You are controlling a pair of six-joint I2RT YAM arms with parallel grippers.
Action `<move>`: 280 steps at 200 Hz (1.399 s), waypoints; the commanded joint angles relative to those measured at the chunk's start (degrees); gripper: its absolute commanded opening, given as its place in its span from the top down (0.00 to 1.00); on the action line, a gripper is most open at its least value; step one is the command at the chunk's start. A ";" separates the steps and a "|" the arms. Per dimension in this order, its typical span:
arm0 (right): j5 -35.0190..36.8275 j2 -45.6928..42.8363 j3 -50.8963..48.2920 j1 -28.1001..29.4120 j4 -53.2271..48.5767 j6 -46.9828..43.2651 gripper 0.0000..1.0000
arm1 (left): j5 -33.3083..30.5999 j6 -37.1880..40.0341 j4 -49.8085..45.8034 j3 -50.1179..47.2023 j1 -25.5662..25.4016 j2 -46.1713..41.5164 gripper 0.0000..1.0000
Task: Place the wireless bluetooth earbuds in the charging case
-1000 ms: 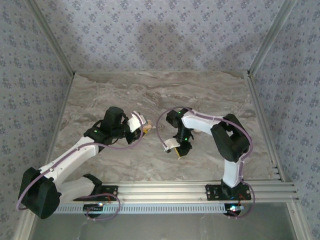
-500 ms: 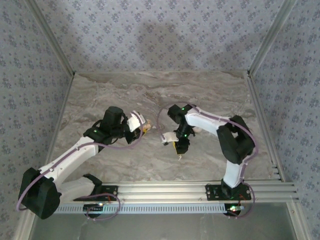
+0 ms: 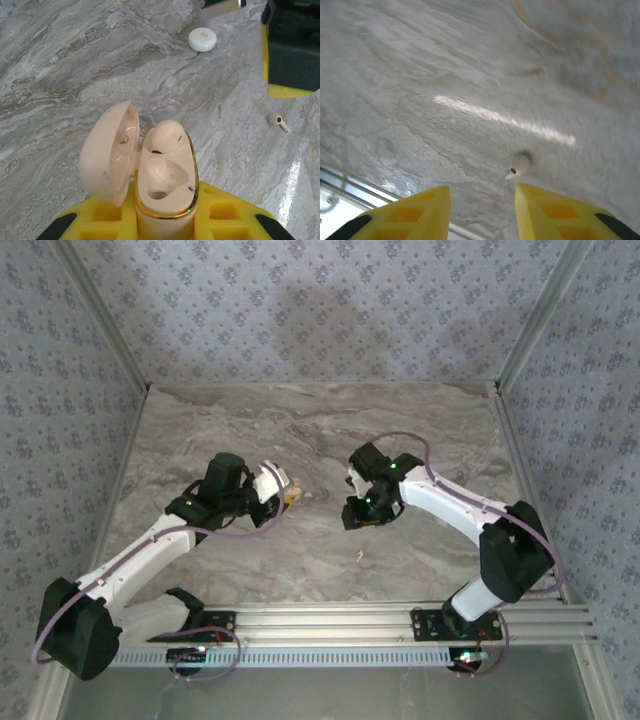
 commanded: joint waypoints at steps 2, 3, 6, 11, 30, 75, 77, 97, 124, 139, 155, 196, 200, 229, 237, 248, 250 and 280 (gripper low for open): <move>0.63 1.52 -1.73 0.61 -2.72 22.02 0.58 | 1.74 0.43 0.66 0.72 0.25 -0.14 0.82; 0.57 1.56 -1.77 0.65 -2.73 22.13 0.58 | 1.74 0.43 0.66 0.68 0.23 -0.15 0.82; 0.47 1.78 -2.06 0.62 -2.79 22.66 0.58 | 1.78 0.43 0.66 0.71 0.26 -0.16 0.82; 0.16 2.16 -2.60 0.61 -2.78 23.34 0.58 | 1.82 0.48 0.70 0.72 0.24 -0.24 0.82; -0.74 3.16 -4.67 0.38 -2.33 25.51 0.56 | 1.74 0.61 0.66 0.71 0.26 -0.60 0.82; -1.79 3.97 -9.35 0.00 2.43 28.94 0.59 | 1.47 0.61 0.75 0.37 0.33 -1.04 0.82; -1.95 3.97 -9.51 -0.01 2.76 29.01 0.59 | 1.52 0.59 0.75 0.43 0.35 -1.04 0.82; -2.84 4.71 -10.31 -0.23 4.86 29.40 0.61 | 1.47 0.61 0.75 0.46 0.35 -1.03 0.82; -3.41 5.87 -10.37 -0.49 6.15 29.24 0.62 | 1.47 0.64 0.59 0.46 0.35 -1.03 0.82; -3.39 6.38 -10.35 -0.73 6.43 29.00 0.63 | 1.47 0.61 0.58 0.46 0.37 -1.13 0.82; -3.10 6.95 -10.41 -0.88 6.45 28.49 0.64 | 1.47 0.61 0.58 0.46 0.31 -1.13 0.82; -2.79 8.13 -10.26 -1.06 7.42 27.83 0.70 | 1.39 0.66 0.49 0.46 0.34 -1.15 0.82; -2.74 8.32 -10.32 -1.09 7.46 27.79 0.70 | 1.39 0.66 0.52 0.46 0.38 -1.13 0.82; -2.83 9.29 -10.33 -1.13 8.07 27.47 0.70 | 1.39 0.61 0.52 0.46 0.39 -1.13 0.82; -2.74 9.49 -10.31 -1.06 8.08 27.35 0.71 | 1.37 0.60 0.53 0.49 0.35 -1.13 0.82; -2.12 9.47 -10.13 -1.14 7.86 26.97 0.73 | 1.45 0.61 0.52 0.46 0.36 -1.13 0.82; -1.94 9.46 -10.08 -1.15 7.78 26.85 0.74 | 1.47 0.56 0.52 0.46 0.41 -1.18 0.82; 0.55 7.20 -10.10 -1.49 7.96 25.40 0.78 | 2.15 0.17 1.38 -0.04 0.38 -1.13 0.82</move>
